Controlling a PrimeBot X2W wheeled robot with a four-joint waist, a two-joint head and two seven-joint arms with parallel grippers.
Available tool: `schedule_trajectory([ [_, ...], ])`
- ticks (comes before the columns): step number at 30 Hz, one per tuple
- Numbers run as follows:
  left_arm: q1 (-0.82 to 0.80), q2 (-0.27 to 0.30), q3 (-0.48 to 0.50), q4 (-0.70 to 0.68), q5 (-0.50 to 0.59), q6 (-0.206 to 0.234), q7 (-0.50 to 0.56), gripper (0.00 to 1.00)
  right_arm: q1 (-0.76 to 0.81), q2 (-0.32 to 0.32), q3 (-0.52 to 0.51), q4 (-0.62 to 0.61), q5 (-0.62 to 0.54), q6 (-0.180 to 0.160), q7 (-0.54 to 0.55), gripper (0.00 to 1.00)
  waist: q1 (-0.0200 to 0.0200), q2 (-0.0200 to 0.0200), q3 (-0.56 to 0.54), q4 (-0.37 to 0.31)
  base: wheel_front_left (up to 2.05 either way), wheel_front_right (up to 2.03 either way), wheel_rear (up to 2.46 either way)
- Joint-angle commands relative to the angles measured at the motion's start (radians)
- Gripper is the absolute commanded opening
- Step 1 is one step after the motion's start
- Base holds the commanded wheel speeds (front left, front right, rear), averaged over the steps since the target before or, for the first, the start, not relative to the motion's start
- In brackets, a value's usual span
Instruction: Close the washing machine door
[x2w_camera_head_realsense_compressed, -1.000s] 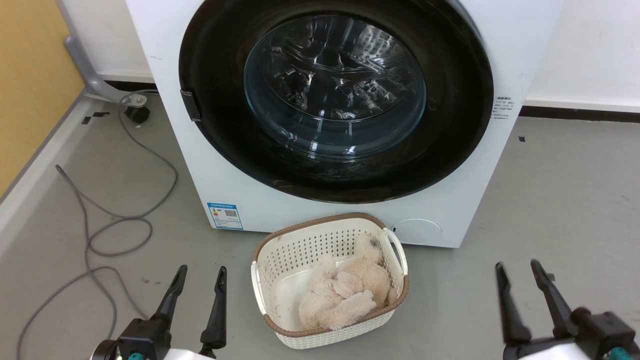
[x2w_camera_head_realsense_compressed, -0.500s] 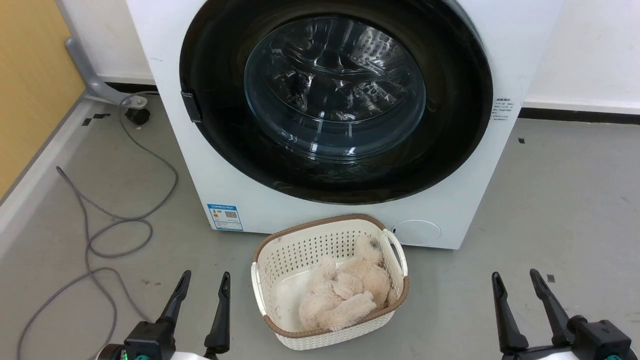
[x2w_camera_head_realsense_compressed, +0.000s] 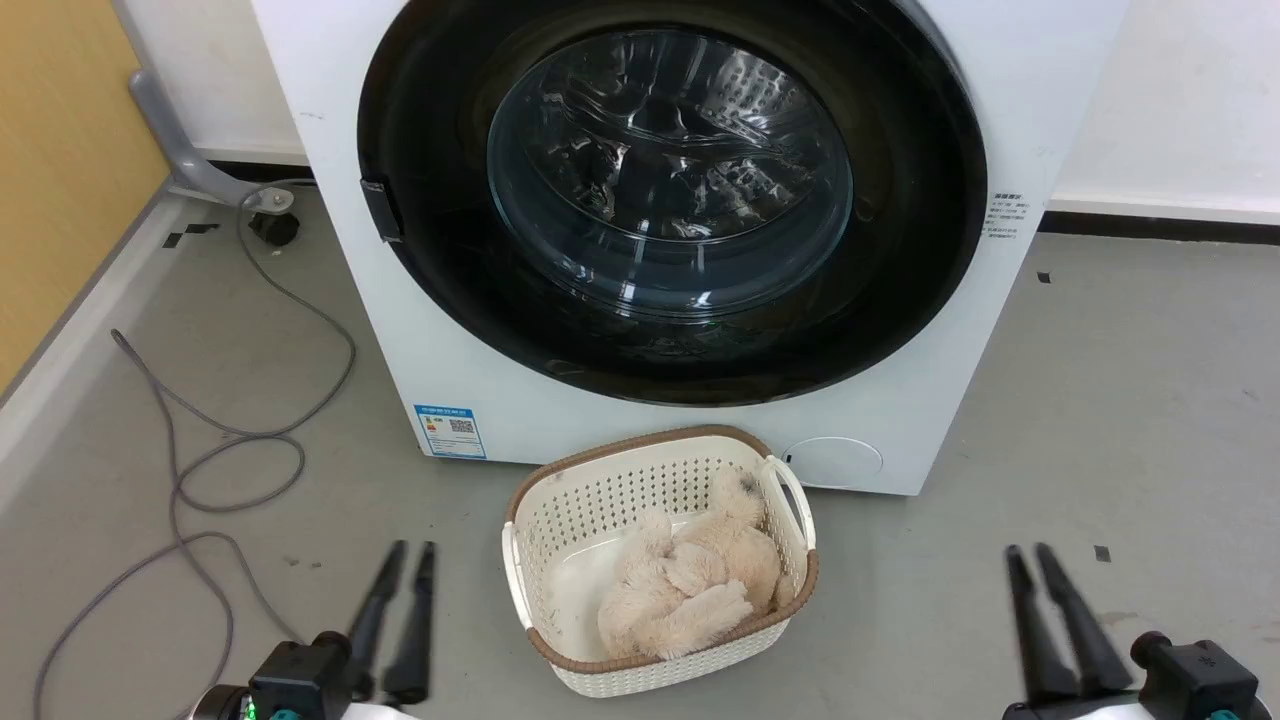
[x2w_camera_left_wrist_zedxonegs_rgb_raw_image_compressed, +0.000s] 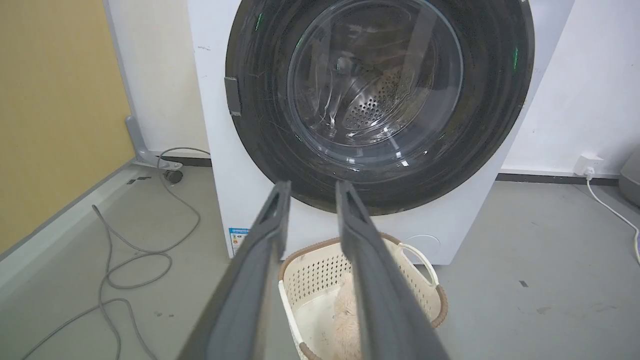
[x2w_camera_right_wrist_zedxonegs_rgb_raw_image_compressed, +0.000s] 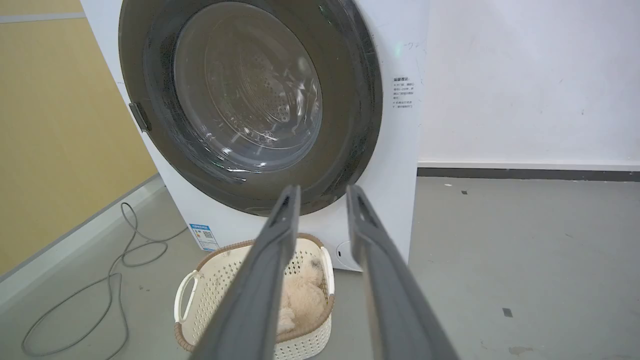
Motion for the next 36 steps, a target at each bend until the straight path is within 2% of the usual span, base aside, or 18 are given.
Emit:
schedule_trajectory([
  [1, 0.0, 0.0, 0.0, 0.0, 0.0, 0.0, 0.001, 0.0, 0.0, 0.0, 0.0, 0.0, 0.0, 0.0, 0.0, 0.0, 0.0, 0.0, 0.0, 0.0, 0.0, 0.0, 0.0],
  [36, -0.021, -0.001, 0.007, -0.029, 0.031, 0.03, 0.074, 0.0, -0.028, 0.001, 0.001, -0.024, -0.045, 0.0, 0.072, 0.0, 0.0, 0.0, 0.0, -0.02, 0.0, 0.0, 0.0],
])
